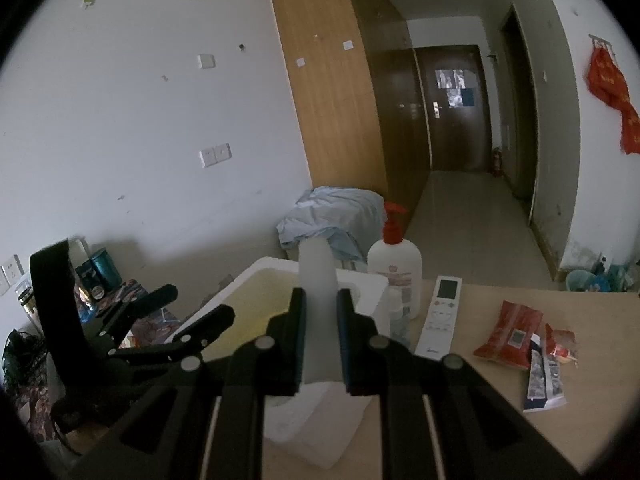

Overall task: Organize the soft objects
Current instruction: 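Open the left tool to drop the yellow foam net into the box, then lower the white foam strip into the box and open the right tool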

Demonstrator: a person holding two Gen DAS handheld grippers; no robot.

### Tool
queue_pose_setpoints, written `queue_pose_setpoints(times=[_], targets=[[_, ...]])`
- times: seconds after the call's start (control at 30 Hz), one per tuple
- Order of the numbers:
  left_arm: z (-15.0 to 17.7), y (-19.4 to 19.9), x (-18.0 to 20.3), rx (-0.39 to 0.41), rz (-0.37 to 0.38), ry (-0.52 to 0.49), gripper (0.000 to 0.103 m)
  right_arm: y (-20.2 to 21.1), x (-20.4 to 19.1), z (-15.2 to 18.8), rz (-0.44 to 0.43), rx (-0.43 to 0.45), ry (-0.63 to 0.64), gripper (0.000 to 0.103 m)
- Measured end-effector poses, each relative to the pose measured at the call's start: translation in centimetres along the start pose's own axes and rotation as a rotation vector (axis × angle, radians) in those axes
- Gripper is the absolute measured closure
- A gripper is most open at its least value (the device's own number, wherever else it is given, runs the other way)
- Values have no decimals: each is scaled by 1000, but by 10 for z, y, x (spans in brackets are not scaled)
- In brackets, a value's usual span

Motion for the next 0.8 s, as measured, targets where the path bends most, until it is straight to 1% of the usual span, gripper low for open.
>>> queue_pose_setpoints(times=[0.23, 0.53, 0.8], targets=[[4, 12, -10, 5, -17, 18, 11, -4, -4, 1, -10, -13, 9, 85], [14, 31, -39, 14, -81, 40, 11, -27, -12, 11, -28, -63, 6, 85], [16, 46, -58, 39, -119, 58, 11, -40, -22, 17, -26, -85, 16, 85]])
Point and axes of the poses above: each gripper's, at about its wrist camera, not at the fingertips, and y roughly against the way its jaws point, x to its right, z to its underside, the point moved 10 cm from there along -y, roughly the way its jaws point, and after that the axes turned 12 degrees about -y, right-handed, at the moved point
